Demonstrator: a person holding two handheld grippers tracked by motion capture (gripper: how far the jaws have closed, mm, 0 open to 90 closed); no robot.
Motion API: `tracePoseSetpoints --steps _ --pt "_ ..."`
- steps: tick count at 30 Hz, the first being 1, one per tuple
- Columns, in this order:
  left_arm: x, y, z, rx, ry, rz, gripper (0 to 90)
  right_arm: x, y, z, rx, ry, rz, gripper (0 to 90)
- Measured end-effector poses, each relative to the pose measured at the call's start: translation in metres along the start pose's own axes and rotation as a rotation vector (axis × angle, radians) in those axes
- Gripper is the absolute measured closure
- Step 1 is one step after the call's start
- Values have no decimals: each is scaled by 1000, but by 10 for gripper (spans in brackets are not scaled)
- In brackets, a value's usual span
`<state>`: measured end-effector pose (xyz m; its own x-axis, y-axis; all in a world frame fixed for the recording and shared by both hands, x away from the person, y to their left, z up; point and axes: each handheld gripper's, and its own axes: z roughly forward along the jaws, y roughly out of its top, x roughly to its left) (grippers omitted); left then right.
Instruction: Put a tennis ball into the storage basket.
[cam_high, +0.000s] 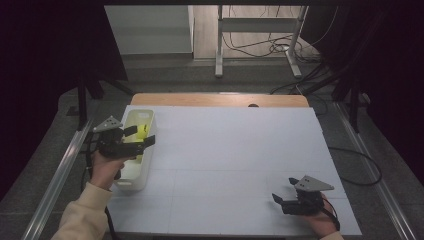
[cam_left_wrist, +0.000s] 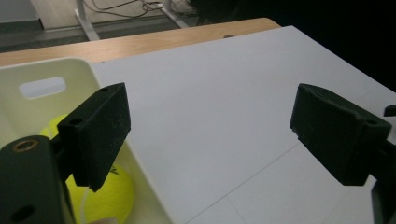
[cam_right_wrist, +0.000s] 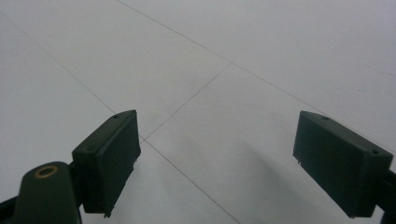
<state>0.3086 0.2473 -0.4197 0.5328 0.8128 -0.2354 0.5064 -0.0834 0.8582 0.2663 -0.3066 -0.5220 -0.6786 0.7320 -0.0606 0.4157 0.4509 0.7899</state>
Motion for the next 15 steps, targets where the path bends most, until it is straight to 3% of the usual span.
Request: tracePoseSetpoints --steps 15 --pt "-42 -19 15 5 -122 67 132 0 0 0 -1 -1 1 149"
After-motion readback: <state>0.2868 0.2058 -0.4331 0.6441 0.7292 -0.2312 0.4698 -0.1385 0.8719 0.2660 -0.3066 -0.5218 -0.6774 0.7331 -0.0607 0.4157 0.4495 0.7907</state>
